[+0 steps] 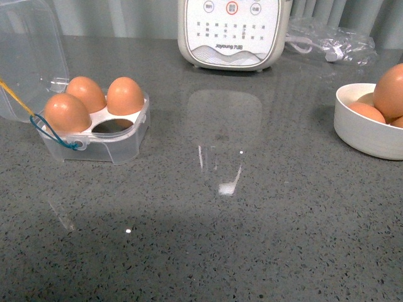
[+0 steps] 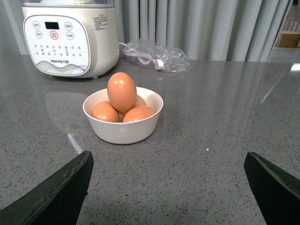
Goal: Put egg into box
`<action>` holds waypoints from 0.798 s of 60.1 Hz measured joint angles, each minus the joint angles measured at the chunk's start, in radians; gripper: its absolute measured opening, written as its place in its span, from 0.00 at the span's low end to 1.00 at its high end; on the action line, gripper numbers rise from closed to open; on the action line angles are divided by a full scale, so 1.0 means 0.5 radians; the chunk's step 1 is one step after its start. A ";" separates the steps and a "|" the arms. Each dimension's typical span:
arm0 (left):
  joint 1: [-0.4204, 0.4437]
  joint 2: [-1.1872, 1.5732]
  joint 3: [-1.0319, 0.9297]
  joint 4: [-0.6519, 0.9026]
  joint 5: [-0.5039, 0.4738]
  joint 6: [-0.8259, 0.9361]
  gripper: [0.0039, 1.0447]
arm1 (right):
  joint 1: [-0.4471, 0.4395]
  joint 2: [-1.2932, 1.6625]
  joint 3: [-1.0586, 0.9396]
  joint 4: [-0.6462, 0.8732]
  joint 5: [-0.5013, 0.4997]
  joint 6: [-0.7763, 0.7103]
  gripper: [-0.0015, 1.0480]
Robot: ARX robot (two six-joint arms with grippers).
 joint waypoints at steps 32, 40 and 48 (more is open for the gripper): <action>0.000 0.000 0.000 0.000 0.000 0.000 0.94 | 0.000 0.000 0.000 0.000 -0.001 0.000 0.93; 0.000 0.000 0.000 0.000 0.000 0.000 0.94 | 0.000 0.000 0.000 0.000 -0.001 0.000 0.93; 0.000 0.000 0.000 0.000 0.000 0.000 0.94 | 0.000 0.000 0.000 0.000 -0.001 -0.001 0.93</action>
